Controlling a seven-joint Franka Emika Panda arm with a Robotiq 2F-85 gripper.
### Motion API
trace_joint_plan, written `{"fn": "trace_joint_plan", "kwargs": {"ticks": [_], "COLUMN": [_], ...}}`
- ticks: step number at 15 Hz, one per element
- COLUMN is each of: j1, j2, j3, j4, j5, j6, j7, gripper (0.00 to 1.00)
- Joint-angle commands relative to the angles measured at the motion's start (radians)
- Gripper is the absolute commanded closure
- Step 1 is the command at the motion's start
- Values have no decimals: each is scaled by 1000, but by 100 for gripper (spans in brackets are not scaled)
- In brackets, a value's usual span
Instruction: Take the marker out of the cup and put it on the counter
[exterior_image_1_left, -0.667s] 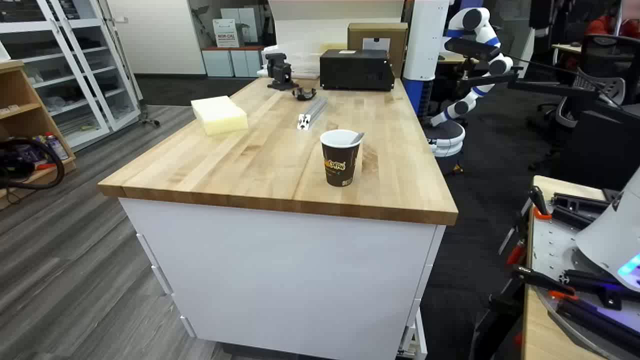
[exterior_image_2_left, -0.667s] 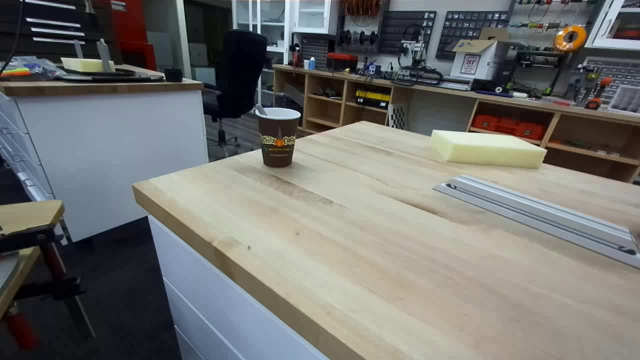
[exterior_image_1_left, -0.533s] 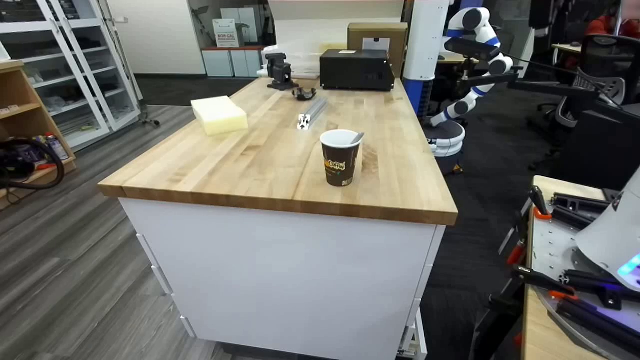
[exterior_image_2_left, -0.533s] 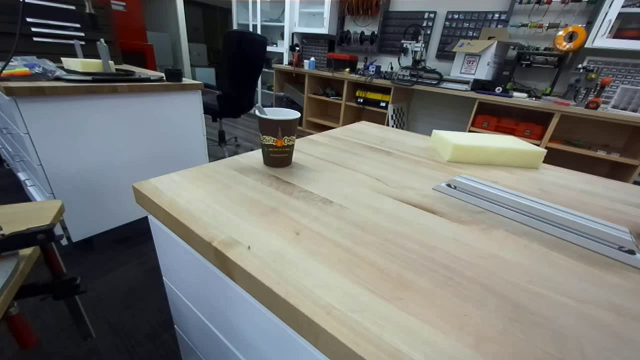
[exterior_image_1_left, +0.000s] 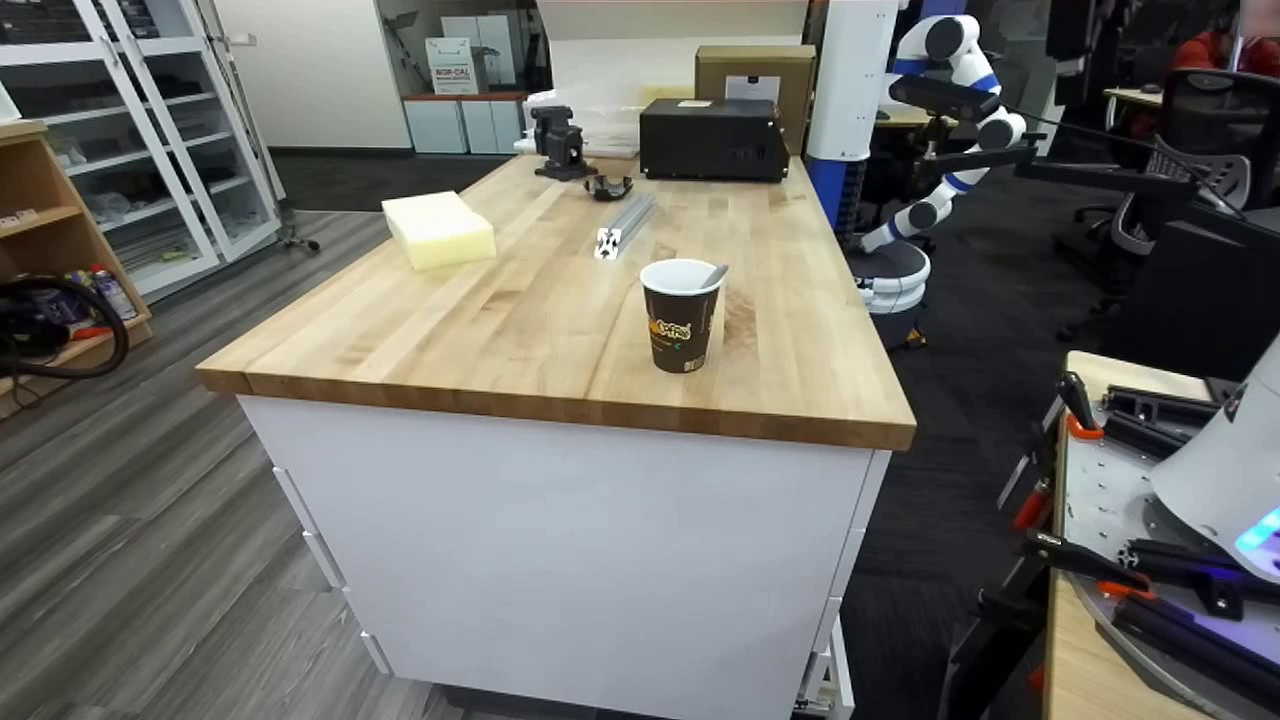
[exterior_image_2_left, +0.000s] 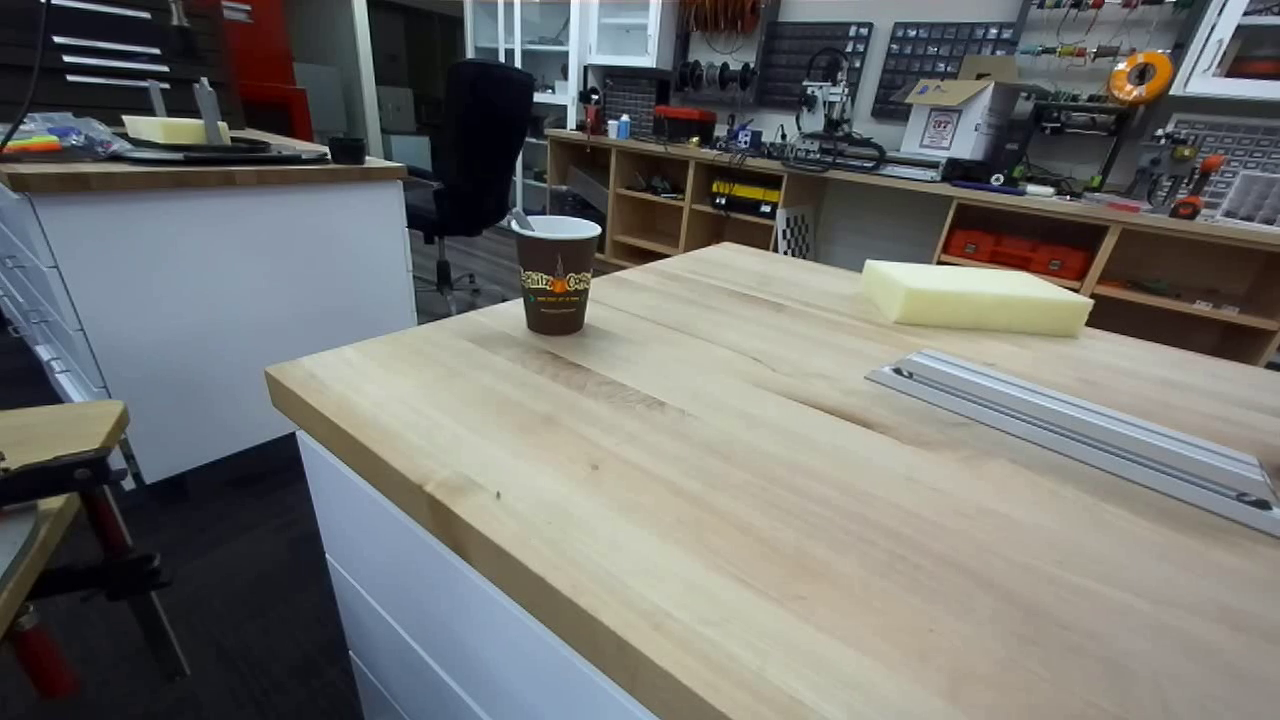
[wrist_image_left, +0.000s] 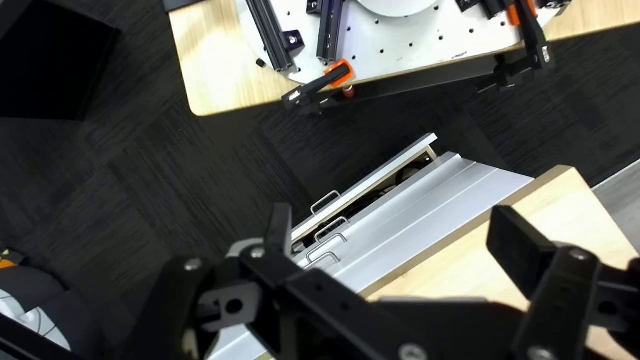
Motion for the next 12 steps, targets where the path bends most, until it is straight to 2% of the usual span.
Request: {"fn": "trace_joint_plan", "kwargs": {"ticks": [1, 5, 8, 12], "j1": [29, 60, 113, 187], "j2": [117, 269, 356, 425], "j3": [-28, -45, -65, -58], "j4": [70, 158, 211, 246], "j5": [-17, 19, 122, 296], "j6": [90, 247, 336, 386], "j7": [-36, -119, -226, -369], "gripper": [0, 0, 0, 0]}}
